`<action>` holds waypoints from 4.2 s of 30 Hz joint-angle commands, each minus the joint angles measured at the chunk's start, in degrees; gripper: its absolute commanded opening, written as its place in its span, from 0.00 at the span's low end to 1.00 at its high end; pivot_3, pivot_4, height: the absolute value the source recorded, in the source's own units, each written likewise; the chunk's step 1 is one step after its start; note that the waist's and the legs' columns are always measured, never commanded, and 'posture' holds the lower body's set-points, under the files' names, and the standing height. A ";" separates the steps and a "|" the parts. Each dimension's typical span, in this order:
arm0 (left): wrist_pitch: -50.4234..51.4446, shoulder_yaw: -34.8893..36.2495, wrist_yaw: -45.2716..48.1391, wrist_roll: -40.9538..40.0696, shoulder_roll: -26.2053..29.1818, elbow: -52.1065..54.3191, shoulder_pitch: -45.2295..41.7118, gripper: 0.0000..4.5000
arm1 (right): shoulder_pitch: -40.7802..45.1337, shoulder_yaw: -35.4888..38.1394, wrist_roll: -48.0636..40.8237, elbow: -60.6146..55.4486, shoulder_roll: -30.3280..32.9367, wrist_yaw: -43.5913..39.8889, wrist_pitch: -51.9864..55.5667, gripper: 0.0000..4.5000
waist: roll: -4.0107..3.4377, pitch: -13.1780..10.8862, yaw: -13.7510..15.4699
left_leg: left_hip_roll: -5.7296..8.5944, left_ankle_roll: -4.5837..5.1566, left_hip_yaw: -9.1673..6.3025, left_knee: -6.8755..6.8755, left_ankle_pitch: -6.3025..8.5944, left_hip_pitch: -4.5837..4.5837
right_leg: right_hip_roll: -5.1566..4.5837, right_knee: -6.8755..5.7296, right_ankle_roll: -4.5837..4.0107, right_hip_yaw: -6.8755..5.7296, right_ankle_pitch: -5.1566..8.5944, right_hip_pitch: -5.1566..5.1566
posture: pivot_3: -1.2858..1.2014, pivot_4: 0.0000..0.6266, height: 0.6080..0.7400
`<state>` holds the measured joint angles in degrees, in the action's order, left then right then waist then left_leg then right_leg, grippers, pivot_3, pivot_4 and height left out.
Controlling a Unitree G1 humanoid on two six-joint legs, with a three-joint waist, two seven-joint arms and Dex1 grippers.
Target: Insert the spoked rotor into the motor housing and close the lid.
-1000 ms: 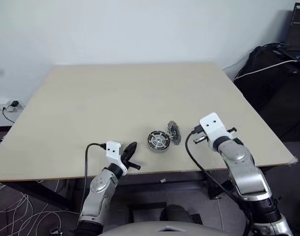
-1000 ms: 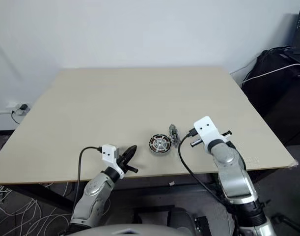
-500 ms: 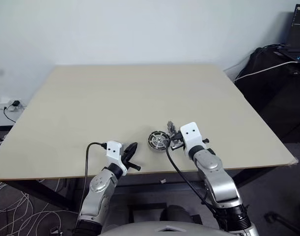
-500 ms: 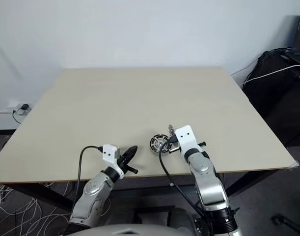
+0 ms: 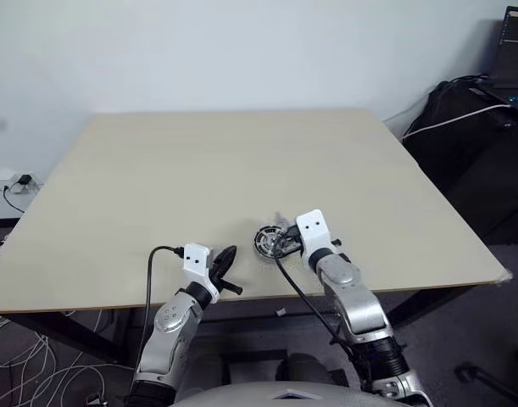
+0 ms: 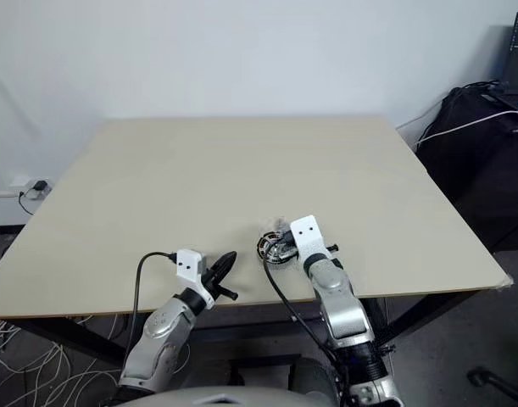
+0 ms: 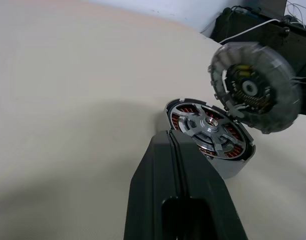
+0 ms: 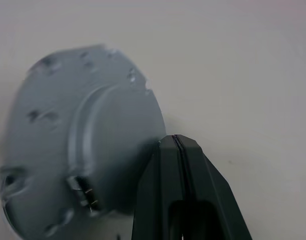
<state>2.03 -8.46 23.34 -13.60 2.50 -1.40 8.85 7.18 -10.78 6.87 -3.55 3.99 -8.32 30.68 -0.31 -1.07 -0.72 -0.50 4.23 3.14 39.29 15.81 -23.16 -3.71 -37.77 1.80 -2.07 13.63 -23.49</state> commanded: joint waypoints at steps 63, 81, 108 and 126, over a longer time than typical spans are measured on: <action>-0.46 1.52 -1.73 0.26 1.18 5.56 1.08 0.00 | 13.55 -0.94 -14.04 22.01 15.82 -39.82 -19.59 0.99 | 0.05 -0.07 0.25 | 0.04 0.01 0.00 -0.03 0.01 0.04 | -0.24 0.04 -0.11 -0.02 -0.01 0.03 | 0.52 0.00 1.00; -0.69 1.46 -2.30 0.34 1.68 6.44 2.09 0.00 | 15.83 -1.14 -12.36 28.96 15.73 -40.46 -21.72 0.90 | -0.01 -0.03 0.21 | 0.05 -0.02 -0.01 -0.04 0.03 0.04 | -0.38 0.03 -0.18 0.14 -0.04 0.02 | 0.52 0.00 1.00; -0.22 1.17 -1.74 0.05 1.60 5.64 1.34 0.00 | 8.81 1.24 -14.01 18.10 12.05 -33.67 -16.18 0.73 | -0.07 0.00 0.14 | 0.06 -0.28 -0.01 -0.10 0.17 -0.07 | -0.48 0.02 -0.23 0.15 -0.02 -0.14 | 0.52 0.00 1.00; -0.31 1.12 -1.76 0.07 1.55 5.57 1.27 0.00 | 10.68 -0.74 -9.67 21.02 12.00 -30.08 -14.56 0.73 | -0.07 0.01 0.12 | 0.05 -0.05 -0.01 -0.07 0.02 0.06 | -0.35 -0.03 -0.27 0.13 -0.08 -0.01 | 0.52 0.00 1.00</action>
<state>2.24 -7.29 21.32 -13.63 4.13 2.33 10.86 16.70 -11.25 -3.55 17.78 15.53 -38.70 15.63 -0.39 -1.07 -0.61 -0.46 4.20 3.14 39.23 15.82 -23.10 -4.06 -37.79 1.53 -1.95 13.55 -23.50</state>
